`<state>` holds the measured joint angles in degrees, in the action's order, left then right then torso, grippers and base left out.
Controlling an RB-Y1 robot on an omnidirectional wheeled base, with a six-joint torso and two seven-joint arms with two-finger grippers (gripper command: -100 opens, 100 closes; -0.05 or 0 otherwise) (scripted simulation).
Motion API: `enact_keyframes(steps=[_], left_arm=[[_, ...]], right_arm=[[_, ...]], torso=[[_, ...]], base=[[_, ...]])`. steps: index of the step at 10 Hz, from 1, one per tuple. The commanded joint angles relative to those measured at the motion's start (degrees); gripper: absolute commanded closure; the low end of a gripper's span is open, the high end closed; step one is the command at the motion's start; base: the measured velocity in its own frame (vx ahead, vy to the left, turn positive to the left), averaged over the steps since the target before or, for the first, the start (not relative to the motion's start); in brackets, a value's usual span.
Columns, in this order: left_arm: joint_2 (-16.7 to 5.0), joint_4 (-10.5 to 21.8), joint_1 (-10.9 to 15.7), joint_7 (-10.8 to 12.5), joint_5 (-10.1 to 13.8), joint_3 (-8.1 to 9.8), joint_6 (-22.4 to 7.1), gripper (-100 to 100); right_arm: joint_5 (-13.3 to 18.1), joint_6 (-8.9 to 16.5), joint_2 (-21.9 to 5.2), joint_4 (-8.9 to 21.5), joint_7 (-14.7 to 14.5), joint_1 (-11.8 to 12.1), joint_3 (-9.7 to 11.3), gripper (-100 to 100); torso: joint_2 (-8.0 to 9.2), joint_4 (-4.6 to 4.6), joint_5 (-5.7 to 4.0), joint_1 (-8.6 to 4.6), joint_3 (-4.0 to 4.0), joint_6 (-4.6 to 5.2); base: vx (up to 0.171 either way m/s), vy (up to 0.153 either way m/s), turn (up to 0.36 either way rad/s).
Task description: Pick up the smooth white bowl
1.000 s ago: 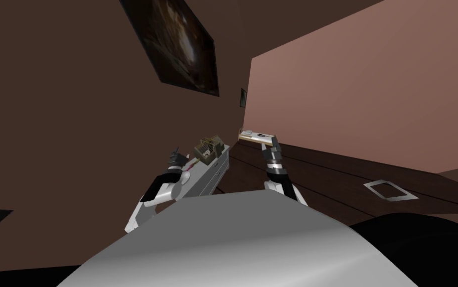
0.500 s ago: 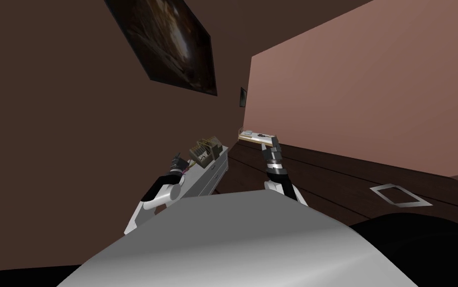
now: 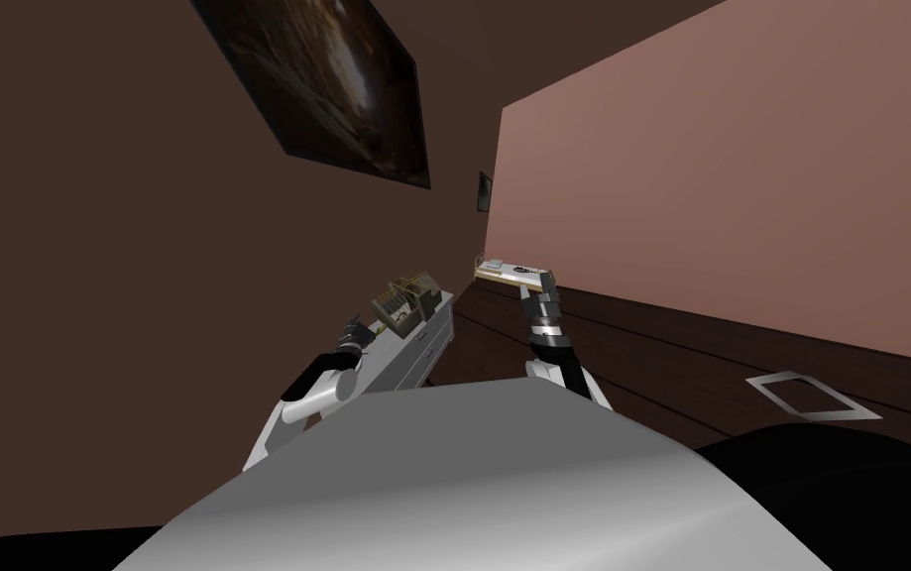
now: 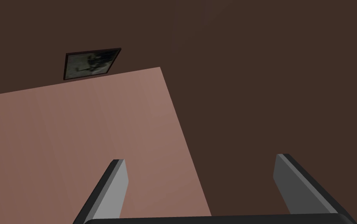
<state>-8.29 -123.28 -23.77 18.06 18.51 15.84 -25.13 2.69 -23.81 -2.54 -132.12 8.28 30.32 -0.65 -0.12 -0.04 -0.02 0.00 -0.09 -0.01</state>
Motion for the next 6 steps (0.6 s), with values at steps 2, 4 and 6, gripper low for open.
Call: enact_keyframes(steps=[2, 4, 6], left_arm=[[0.0, 0.5, -1.3, 1.0, 0.5, 0.98, -3.8, -100], [-0.1, 1.7, -2.4, 2.3, 1.0, 2.43, -7.5, -100], [-0.3, 2.4, -3.0, 3.1, 1.2, 3.18, -10.0, -100]], right_arm=[[0.0, 0.0, 0.0, 0.0, 0.0, 0.0, 0.0, 0], [0.0, 0.0, 0.0, 0.0, 0.0, 0.0, 0.0, 0], [0.0, 0.0, 0.0, 0.0, 0.0, 0.0, 0.0, 0]], torso=[[-0.04, -0.01, 0.0, -0.01, -0.02, -0.01], [0.02, 0.0, 0.0, 0.01, 0.01, 0.0], [0.03, 0.0, 0.01, 0.06, 0.02, 0.0]], base=[[0.051, -0.019, 0.015], [0.036, -0.012, 0.015], [0.03, 0.001, 0.008]])
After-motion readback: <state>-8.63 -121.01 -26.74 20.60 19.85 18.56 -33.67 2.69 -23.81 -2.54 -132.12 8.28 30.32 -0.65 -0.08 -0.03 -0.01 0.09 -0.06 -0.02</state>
